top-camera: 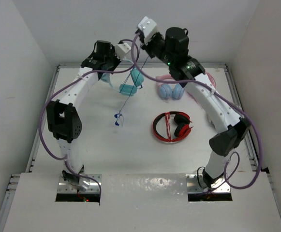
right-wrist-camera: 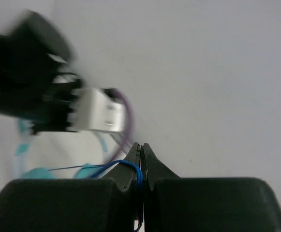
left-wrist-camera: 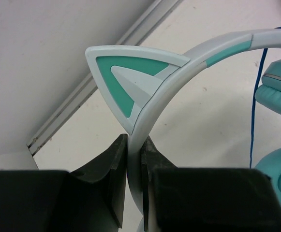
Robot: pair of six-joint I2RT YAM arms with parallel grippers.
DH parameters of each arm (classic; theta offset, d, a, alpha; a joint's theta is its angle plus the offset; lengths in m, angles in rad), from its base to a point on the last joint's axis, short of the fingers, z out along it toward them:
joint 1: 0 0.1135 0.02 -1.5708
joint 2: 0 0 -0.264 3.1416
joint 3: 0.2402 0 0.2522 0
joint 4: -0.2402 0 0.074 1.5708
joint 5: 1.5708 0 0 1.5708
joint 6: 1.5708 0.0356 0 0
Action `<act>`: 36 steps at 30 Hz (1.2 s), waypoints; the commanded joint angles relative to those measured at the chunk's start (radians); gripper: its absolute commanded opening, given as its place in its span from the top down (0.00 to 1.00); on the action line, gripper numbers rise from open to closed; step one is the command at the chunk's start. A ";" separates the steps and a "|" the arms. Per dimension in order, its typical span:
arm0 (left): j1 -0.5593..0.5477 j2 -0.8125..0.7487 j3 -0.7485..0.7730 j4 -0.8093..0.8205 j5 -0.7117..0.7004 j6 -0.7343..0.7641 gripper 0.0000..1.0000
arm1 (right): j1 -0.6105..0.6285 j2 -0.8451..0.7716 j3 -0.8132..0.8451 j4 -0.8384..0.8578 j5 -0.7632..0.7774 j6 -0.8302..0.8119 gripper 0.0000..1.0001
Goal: Wrap the headphones
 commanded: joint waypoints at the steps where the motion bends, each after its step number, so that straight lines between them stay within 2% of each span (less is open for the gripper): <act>1: 0.009 -0.092 0.084 -0.049 0.119 0.037 1.00 | -0.102 0.053 0.056 0.141 0.070 0.092 1.00; 8: -0.051 -0.118 0.106 -0.155 0.153 0.051 1.00 | -0.217 0.125 0.134 0.173 0.084 0.128 1.00; 14: -0.080 -0.121 0.112 -0.141 0.076 0.104 1.00 | -0.260 0.145 0.154 0.150 0.073 0.125 1.00; 20: -0.106 -0.124 0.179 -0.232 0.190 0.144 1.00 | -0.301 0.151 0.123 0.161 0.070 0.174 1.00; 24: -0.104 -0.124 0.225 -0.239 0.185 0.104 1.00 | -0.363 0.148 0.094 0.187 0.058 0.302 1.00; 29: -0.103 -0.132 0.299 -0.316 0.231 0.106 1.00 | -0.409 0.151 0.056 0.212 0.033 0.346 1.00; 36: -0.104 -0.133 0.414 -0.404 0.398 0.054 1.00 | -0.410 0.181 0.046 0.218 -0.013 0.385 1.00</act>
